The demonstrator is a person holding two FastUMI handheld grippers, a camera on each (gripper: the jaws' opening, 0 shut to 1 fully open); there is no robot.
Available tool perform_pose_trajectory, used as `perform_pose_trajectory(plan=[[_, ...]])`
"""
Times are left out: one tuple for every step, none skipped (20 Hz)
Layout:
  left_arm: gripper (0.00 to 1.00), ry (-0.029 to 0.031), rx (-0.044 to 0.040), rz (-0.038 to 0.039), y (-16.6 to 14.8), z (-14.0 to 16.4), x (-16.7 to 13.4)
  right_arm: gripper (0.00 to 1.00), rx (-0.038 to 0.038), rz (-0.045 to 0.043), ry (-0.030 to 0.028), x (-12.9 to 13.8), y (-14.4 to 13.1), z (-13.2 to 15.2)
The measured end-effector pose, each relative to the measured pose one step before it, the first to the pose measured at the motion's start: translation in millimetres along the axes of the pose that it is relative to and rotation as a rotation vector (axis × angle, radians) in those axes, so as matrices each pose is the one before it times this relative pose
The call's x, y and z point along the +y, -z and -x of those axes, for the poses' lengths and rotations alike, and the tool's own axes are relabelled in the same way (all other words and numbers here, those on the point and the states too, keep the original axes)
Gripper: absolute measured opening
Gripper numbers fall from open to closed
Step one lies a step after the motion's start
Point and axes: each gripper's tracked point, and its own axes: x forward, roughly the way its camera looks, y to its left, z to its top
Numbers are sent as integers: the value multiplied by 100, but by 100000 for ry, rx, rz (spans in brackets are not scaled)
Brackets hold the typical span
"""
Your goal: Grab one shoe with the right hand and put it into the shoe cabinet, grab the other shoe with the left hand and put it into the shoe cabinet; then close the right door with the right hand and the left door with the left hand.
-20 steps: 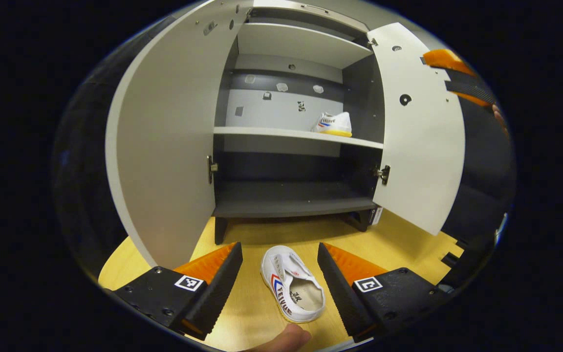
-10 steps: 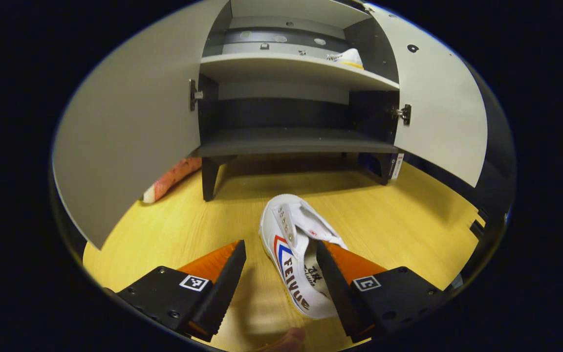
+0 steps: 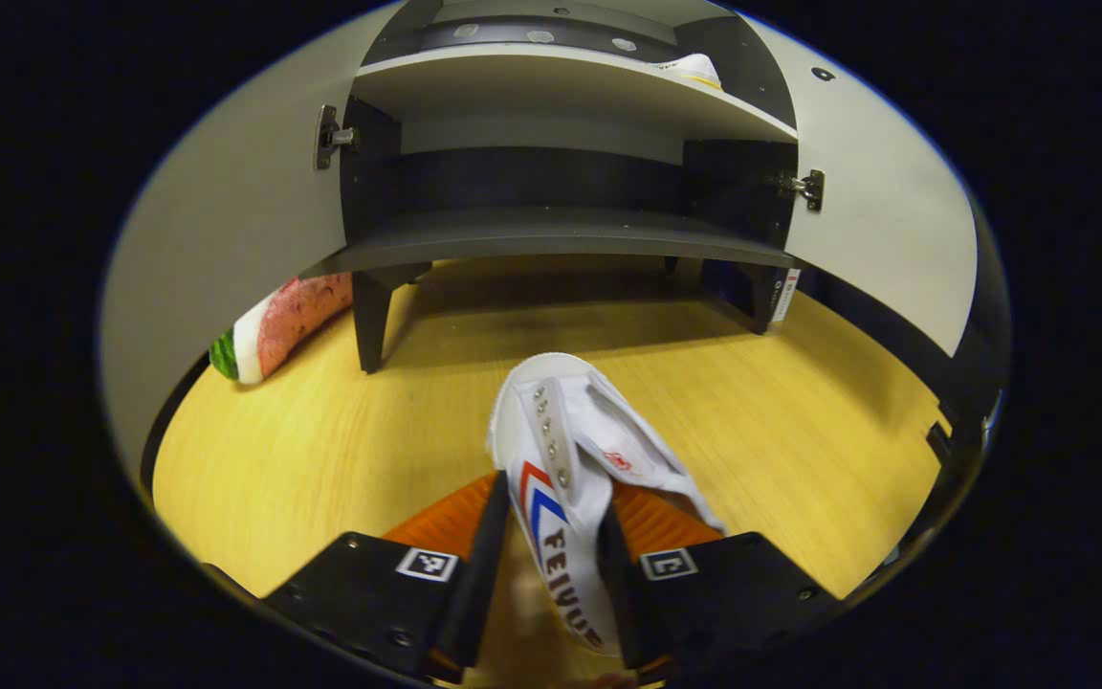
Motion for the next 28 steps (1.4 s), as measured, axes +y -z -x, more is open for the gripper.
perform_pose_trajectory(plan=[[46,12,1354,1295,147,-238,445,98,-480,645,501,-174,-38,118],[40,-2463,-1569,1304,-538,-84,660,98,-444,310,602,-122,-71,12],[27,-4186,51,379,46,-293,1053,98,-171,137,446,-57,18,241],[14,-227,3222,1975,403,108,3,98,-35,-106,43,32,-11,128],[1,1560,-2175,-821,-444,139,-387,98,-54,-50,-328,79,-55,232],[1,-267,787,-171,116,241,-114,98,-242,32,-108,19,-109,209],[1,-786,103,-608,-79,482,57,98,-344,246,278,-233,-106,271],[1,859,-1656,-492,-595,522,-362,98,-395,158,645,-203,-152,219],[1,539,-794,-693,-212,702,-473,98,-318,11,650,-250,-117,308],[1,7,-1927,-967,-685,817,-231,98,-479,-105,507,-200,-160,213],[1,-491,-2869,-637,-974,788,-135,98,-494,-96,504,-199,-189,220],[1,-404,-2522,-1138,-1108,847,-172,98,-513,-55,482,-207,-248,176],[0,-24,-3103,-893,-1185,973,-228,98,-511,-116,480,-224,-191,267],[0,223,-2414,73,-1122,878,-249,98,-497,-74,416,-184,-179,130],[1,361,-2241,154,-1112,775,-153,98,-573,-58,448,-284,-106,237],[0,726,-2047,166,-1125,794,-284,98,-661,-35,434,-242,-243,203],[1,998,-2215,467,-1144,685,-327,98,-671,-64,433,-247,-184,278],[1,1070,-1851,-18,-1193,702,-250,98,-672,-224,462,-228,-174,205],[1,957,-2288,-446,-1391,766,-305,98,-683,-210,329,-223,-179,274],[1,898,-3168,-559,-1729,704,-341,98,-508,-83,210,-169,-116,88],[0,849,-3013,68,-1805,468,-356,98,-400,5,164,-202,-34,181],[0,586,-2647,937,-1945,407,-234,98,-496,-25,1,-112,-23,96],[0,557,-3270,958,-2055,205,-201,98,-483,14,-225,-41,9,49],[0,60,-2444,728,-1970,47,-150,98,-192,161,-344,-19,127,27],[0,-143,-3232,223,-2068,-168,-74,98,-209,64,-405,-21,134,102],[0,-468,-2985,-892,-2118,-385,-27,98,-113,-89,-465,71,121,40],[0,-891,-2908,-1093,-1649,-556,218,98,-6,-367,-406,12,200,29],[0,-1504,-2056,-650,-1680,-783,201,98,82,-361,-392,-20,184,7]])
